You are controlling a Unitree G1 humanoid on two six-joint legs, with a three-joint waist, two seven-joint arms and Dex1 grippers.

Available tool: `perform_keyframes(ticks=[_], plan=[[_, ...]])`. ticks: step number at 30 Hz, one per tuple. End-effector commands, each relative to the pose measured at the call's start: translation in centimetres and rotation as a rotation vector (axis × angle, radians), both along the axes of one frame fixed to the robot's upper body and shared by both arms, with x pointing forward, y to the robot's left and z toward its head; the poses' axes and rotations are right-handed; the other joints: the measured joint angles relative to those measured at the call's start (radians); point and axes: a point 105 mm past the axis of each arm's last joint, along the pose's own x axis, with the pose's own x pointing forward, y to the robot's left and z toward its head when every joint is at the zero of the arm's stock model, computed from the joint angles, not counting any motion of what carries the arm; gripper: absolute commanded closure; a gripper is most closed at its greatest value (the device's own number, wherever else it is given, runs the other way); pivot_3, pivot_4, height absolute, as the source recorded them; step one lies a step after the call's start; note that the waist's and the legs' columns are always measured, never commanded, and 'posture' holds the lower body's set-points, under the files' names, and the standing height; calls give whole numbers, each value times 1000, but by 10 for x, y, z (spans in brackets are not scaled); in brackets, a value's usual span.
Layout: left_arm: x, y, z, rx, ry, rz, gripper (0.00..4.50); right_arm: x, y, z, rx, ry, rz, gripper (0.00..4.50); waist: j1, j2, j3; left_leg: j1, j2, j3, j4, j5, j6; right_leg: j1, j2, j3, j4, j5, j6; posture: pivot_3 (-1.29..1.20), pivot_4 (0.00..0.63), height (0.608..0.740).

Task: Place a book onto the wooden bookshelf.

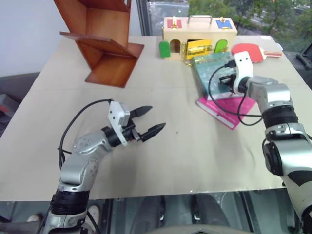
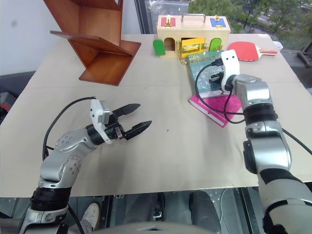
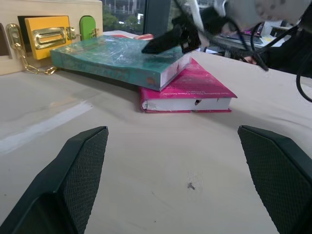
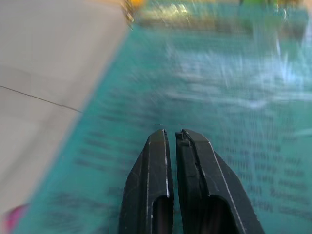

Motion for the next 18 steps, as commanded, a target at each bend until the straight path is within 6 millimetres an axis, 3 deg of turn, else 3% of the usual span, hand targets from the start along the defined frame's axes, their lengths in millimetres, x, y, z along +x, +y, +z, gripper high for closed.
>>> perform_keyframes(ticks=[1,4,9,16,18], plan=[[-6,-3,13,-6,-69,-10,0,1,-3,-5,-65,20,18,4154,-1,0,0,0,0,0,0,0,0,0,0,0,0,0,0,0,150,740],[-7,-2,13,-9,-70,1,0,-14,-8,-32,-90,131,88,4154,0,0,-1,0,0,0,0,0,0,0,0,0,0,0,0,0,150,740],[-8,-3,13,-9,-67,2,0,-30,-16,-37,-60,158,117,4154,5,-1,-3,1,0,-2,1,0,0,3,-2,-1,-1,0,0,0,150,740],[-5,-4,13,-9,-67,-7,0,-24,-54,26,144,-46,-103,4154,5,-1,-2,2,0,-3,1,0,0,3,-5,-1,2,0,0,0,150,740],[-5,-5,13,-8,-66,-12,0,-19,-67,39,174,-94,-179,3413,3,0,-2,1,0,-2,1,0,0,2,-4,-1,2,0,0,0,150,740]])
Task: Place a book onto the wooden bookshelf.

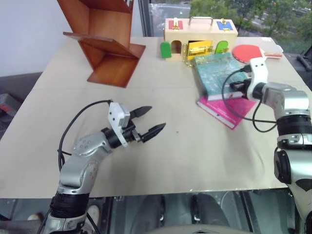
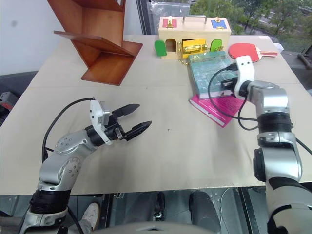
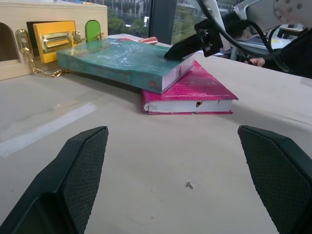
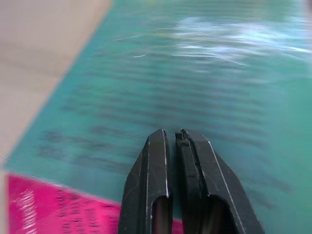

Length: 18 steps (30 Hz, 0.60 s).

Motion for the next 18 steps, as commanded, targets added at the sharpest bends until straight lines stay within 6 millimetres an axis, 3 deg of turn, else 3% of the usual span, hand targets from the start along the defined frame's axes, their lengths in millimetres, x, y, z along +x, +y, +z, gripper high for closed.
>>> perform_keyframes(ticks=[1,4,10,13,17,18], plan=[[-2,-3,11,-4,-53,-22,0,6,-23,42,47,-124,-130,3413,-2,1,0,0,0,1,0,0,0,0,1,0,0,0,0,0,150,740],[0,-2,11,-2,-55,-21,0,10,-13,50,30,-141,-89,3413,-7,1,1,0,1,2,-1,0,0,-1,5,2,-1,0,0,0,150,740],[0,-1,12,2,-60,-11,0,13,38,56,-207,-211,80,3413,-10,1,1,0,1,4,-1,0,0,-2,5,3,-1,0,0,0,150,740],[-1,-1,12,2,-61,-5,0,9,68,51,-217,-214,132,2500,-7,1,1,0,2,4,-1,0,0,-3,5,3,-1,0,0,0,150,740],[-2,1,11,6,-60,5,0,-8,109,35,-288,-200,218,664,-2,1,1,-1,1,3,-1,0,0,-3,4,2,-1,0,0,0,150,740],[-2,2,11,6,-60,7,0,-14,121,31,-280,-190,239,664,-1,1,1,-1,1,2,-1,0,0,-3,4,2,-1,0,0,0,150,740]])
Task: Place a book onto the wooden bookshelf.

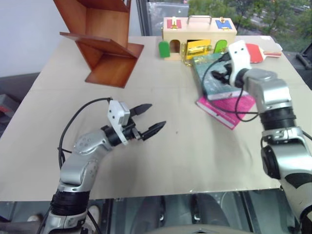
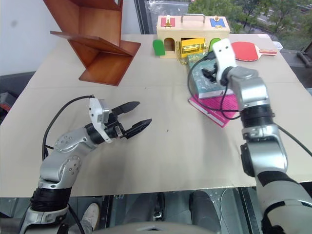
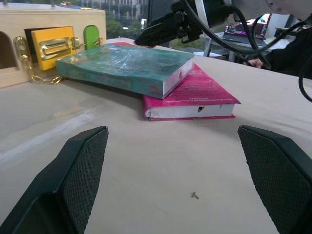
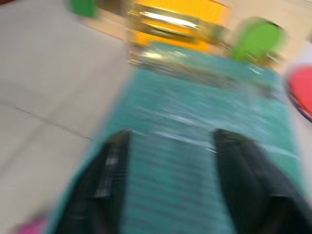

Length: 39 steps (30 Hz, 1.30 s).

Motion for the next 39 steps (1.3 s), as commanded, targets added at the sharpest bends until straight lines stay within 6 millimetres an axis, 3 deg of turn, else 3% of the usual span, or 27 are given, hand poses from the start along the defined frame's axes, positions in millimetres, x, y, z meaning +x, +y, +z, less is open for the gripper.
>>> perform_keyframes(ticks=[1,4,10,20,35,39], plan=[[-3,1,9,7,-48,4,0,-20,32,1,-30,-12,51,664,1,0,0,-1,0,0,0,0,0,0,0,0,0,0,0,0,150,740],[-3,1,9,7,-48,3,0,-27,43,-11,-90,5,30,664,-1,0,0,0,-1,-1,0,0,0,0,0,0,0,0,0,0,150,740],[-3,-1,9,10,-51,-2,0,-17,27,-21,-176,-16,-107,664,-1,0,0,0,-2,-1,1,0,0,0,1,-1,1,0,0,0,150,740],[-3,-2,7,18,-54,-5,0,-17,8,-37,-242,5,-159,664,-3,0,0,1,-1,0,0,0,0,0,2,0,0,0,0,0,150,740],[-1,-3,7,18,-55,-14,0,-57,-44,-49,-213,101,-233,664,1,0,0,1,-1,-1,1,0,0,0,1,0,0,0,0,0,150,740],[-1,-3,7,19,-56,-20,0,-72,-39,-42,-106,123,-157,664,1,0,0,1,-1,-1,1,0,0,0,2,0,1,0,0,0,150,740]])
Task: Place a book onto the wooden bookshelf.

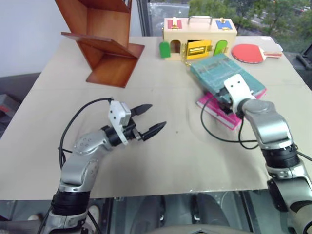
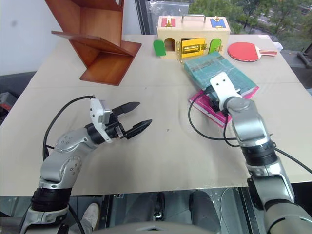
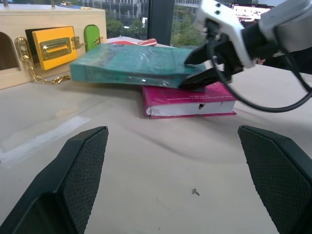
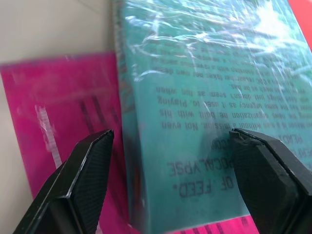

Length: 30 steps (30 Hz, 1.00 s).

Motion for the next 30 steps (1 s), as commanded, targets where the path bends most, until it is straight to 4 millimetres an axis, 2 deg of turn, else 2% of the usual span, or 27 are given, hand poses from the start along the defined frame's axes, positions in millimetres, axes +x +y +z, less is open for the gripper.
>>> perform_keyframes(ticks=[1,5,8,9,10,11,12,13,15,19,24,28,30], plan=[[-1,-2,7,2,-40,-17,0,-16,10,17,145,-7,96,664,0,0,0,0,0,0,0,0,0,0,0,0,0,0,0,0,150,740],[-1,-2,7,4,-39,-21,0,-28,21,47,379,-28,199,664,-3,0,0,0,0,0,0,0,0,0,0,0,0,0,0,0,150,740],[-1,-2,7,3,-37,-23,0,-21,8,71,471,-75,183,664,-1,0,0,0,0,0,0,0,0,0,0,0,0,0,0,0,150,740],[0,-2,8,2,-37,-24,0,-15,1,76,479,-92,154,894,0,0,0,0,0,0,0,0,0,0,0,0,0,0,0,0,150,740],[0,-2,8,0,-38,-25,0,-2,-13,79,486,-104,95,1310,0,0,0,0,0,0,0,0,0,0,0,0,0,0,0,0,150,740],[0,-3,8,-1,-38,-27,0,8,-25,80,484,-114,42,1390,0,0,0,0,0,0,0,0,0,0,0,0,0,0,0,0,150,740],[0,-3,8,-2,-38,-28,0,15,-33,81,482,-119,9,1725,0,0,0,0,0,0,0,0,0,0,0,0,0,0,0,0,150,740],[1,-4,9,-5,-40,-31,0,27,-44,81,479,-125,-36,2396,1,0,0,1,-1,0,0,0,0,1,0,0,0,0,0,0,150,740],[1,-4,10,-7,-42,-37,0,51,-67,81,482,-141,-130,2994,-2,0,0,1,-1,0,0,0,0,1,0,0,0,0,0,0,150,740],[1,-3,12,-7,-45,-41,0,81,-94,81,507,-182,-253,4435,-9,0,0,1,-1,3,-1,0,0,0,1,2,0,0,0,0,150,740],[-3,-2,12,-3,-44,-34,0,91,-111,78,524,-247,-371,4435,-22,0,0,1,1,6,-3,0,0,-1,2,4,-1,0,0,0,150,740],[-6,-1,12,-4,-44,-18,0,90,-116,57,538,-219,-426,4435,-23,0,0,0,1,7,-3,0,0,-1,1,3,-1,0,0,0,150,740],[-7,1,12,-2,-46,-6,0,89,-109,43,568,-165,-396,4435,-23,0,0,0,1,7,-3,0,0,-1,1,3,-1,0,0,0,150,740]])
